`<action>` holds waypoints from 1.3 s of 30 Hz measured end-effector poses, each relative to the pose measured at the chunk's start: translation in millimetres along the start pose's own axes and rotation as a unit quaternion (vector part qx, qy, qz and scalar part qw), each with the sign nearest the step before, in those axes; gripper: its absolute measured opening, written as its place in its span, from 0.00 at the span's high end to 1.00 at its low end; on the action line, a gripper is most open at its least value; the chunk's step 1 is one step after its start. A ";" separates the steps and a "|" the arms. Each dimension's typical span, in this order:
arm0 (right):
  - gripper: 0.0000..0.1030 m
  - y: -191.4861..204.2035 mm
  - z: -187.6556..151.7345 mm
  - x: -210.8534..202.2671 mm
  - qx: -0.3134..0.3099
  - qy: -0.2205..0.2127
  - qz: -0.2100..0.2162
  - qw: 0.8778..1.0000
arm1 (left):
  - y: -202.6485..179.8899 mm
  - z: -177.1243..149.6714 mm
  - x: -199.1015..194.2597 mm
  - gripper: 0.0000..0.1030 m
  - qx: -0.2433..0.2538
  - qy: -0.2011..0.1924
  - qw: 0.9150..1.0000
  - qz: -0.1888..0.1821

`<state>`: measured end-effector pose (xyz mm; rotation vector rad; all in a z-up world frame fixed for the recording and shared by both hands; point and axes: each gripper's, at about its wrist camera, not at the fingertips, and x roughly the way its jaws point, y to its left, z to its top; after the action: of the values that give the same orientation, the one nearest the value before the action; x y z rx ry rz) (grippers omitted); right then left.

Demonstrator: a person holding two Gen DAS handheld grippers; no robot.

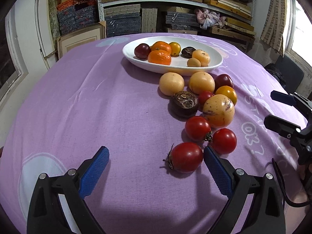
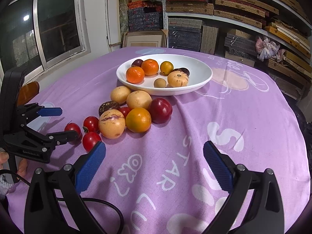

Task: Organize fruits
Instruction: 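Move both tools back to the fruit cluster, then grasp a red cherry tomato with the left tool while the right tool grasps another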

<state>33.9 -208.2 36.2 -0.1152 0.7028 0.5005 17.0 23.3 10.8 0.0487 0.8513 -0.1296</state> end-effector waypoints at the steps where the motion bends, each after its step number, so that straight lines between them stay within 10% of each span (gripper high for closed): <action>1: 0.05 0.9 -0.2 -0.3 -0.001 0.000 0.001 1.000 | 1.7 -0.8 -1.7 0.05 -0.002 -0.002 1.000 -0.003; 8: 0.05 6.7 -0.7 -1.2 -0.009 -0.002 0.015 1.000 | -9.4 -3.8 -3.5 0.39 0.031 0.002 0.999 -0.024; 17: 0.05 20.1 0.2 -0.1 -0.018 -0.001 0.031 0.999 | -18.1 -1.1 2.2 0.40 0.035 0.010 0.998 -0.048; 20: 0.05 31.1 1.5 3.5 -0.035 0.002 0.036 0.999 | -22.1 -0.4 5.3 0.55 0.039 0.015 0.998 -0.055; 39: 0.60 70.2 11.6 50.8 -0.044 0.083 0.099 0.991 | -16.6 -0.8 4.8 0.67 0.029 0.013 0.998 -0.049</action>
<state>40.3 -123.2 16.7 -0.1726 0.8601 0.7179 17.3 6.5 6.8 0.0637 0.8770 -0.2460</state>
